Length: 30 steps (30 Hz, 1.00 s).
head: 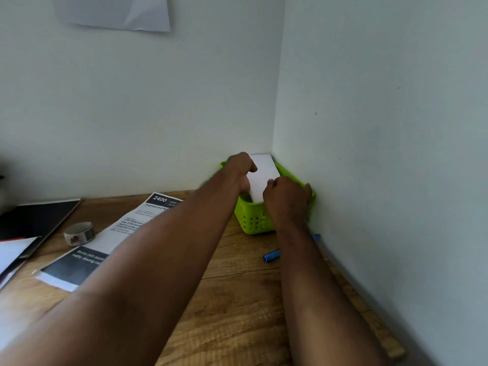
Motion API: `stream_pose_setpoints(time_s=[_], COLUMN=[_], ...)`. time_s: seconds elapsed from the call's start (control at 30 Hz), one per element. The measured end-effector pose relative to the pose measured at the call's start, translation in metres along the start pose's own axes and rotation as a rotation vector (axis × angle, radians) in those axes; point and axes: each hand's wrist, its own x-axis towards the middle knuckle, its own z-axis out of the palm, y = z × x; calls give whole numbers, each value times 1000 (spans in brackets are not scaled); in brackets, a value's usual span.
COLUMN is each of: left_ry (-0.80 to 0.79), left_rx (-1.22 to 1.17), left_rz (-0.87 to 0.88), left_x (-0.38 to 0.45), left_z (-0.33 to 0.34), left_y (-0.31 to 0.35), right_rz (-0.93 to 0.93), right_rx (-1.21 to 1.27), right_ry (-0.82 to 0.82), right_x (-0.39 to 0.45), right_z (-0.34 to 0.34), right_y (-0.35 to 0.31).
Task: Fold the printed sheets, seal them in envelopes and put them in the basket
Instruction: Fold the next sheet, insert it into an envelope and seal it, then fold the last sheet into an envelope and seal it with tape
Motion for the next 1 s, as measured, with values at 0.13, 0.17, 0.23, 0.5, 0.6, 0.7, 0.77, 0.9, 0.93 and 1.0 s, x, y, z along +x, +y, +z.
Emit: stream_pose_setpoints(time_s=[0.13, 0.17, 0.23, 0.5, 0.6, 0.7, 0.77, 0.9, 0.93, 1.0], left_ry=[73, 70, 40, 96, 106, 110, 146, 217, 239, 221], left_rx=[-126, -131, -110, 861, 1304, 1421, 1445, 1168, 1186, 1263], left_rz=[76, 114, 180, 515, 389, 291, 337, 522, 546, 511], left_x=[-10, -12, -26, -70, -84, -93, -96, -99, -97, -88], left_z=[-38, -51, -75, -188, -221, -236, -238, -245, -249, -260], left_y=[3, 0, -3, -47, -59, -68, -69, -59, -60, -67], right_rz=[-128, -182, -299, -735, -712, -610, -609, -607, -626, -635], right_rx=[-17, -15, 24, 243, 85, 17, 63, 165, 148, 162], right_ry=[135, 170, 247, -70, -250, -536, -676, -820, -843, -859], right_x=[-3, -6, -12, -74, -90, -89, -87, -75, -71, -68], right_z=[1, 2, 1, 18, 35, 47, 51, 44, 42, 39], right_y=[-10, -15, -27, -89, -97, -91, -86, -77, -74, -69])
